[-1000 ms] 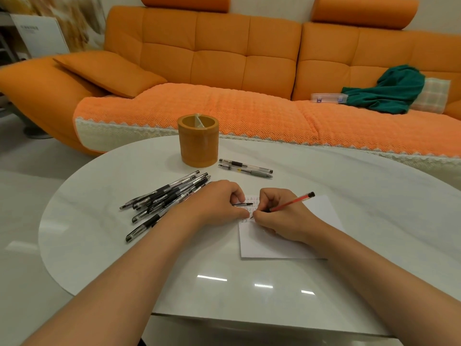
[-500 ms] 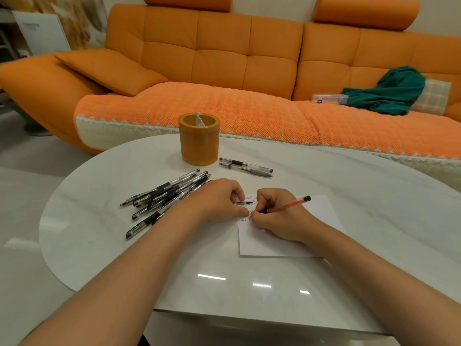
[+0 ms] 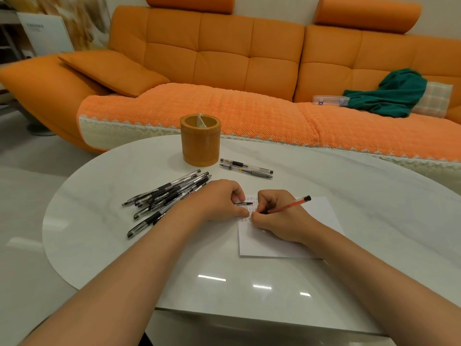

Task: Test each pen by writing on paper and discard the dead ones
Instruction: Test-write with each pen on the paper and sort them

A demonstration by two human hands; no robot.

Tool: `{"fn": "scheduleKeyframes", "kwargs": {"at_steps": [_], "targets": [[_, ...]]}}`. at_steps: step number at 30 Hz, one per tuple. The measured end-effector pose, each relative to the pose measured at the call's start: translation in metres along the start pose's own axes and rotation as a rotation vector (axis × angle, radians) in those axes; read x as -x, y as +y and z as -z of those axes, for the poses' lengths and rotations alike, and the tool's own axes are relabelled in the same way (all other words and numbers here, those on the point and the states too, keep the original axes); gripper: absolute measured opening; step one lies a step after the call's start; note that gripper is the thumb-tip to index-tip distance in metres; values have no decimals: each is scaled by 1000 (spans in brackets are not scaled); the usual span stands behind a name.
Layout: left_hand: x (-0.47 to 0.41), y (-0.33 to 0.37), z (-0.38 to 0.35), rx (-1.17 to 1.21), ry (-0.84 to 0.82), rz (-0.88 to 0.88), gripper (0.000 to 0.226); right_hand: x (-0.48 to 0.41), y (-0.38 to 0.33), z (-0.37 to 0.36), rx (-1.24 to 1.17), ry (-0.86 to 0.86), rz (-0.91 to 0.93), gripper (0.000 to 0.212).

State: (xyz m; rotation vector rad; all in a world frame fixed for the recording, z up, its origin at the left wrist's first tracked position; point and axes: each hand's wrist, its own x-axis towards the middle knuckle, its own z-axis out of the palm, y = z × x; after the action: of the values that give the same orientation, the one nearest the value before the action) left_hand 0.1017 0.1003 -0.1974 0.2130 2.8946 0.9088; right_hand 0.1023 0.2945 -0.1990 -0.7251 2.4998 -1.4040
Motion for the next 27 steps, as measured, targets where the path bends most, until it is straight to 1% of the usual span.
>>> {"fn": "scheduleKeyframes", "kwargs": {"at_steps": [3,16,27], "targets": [[0,0,0,-4,1,-3,33,-1,2,1,-8,-18,-8,19],[2,0,0,-13,4,-3,33,1,2,1,6,7,19,17],[2,2,1,-3,-9,1,34,1,2,2,-8,-48,21,18]]}}
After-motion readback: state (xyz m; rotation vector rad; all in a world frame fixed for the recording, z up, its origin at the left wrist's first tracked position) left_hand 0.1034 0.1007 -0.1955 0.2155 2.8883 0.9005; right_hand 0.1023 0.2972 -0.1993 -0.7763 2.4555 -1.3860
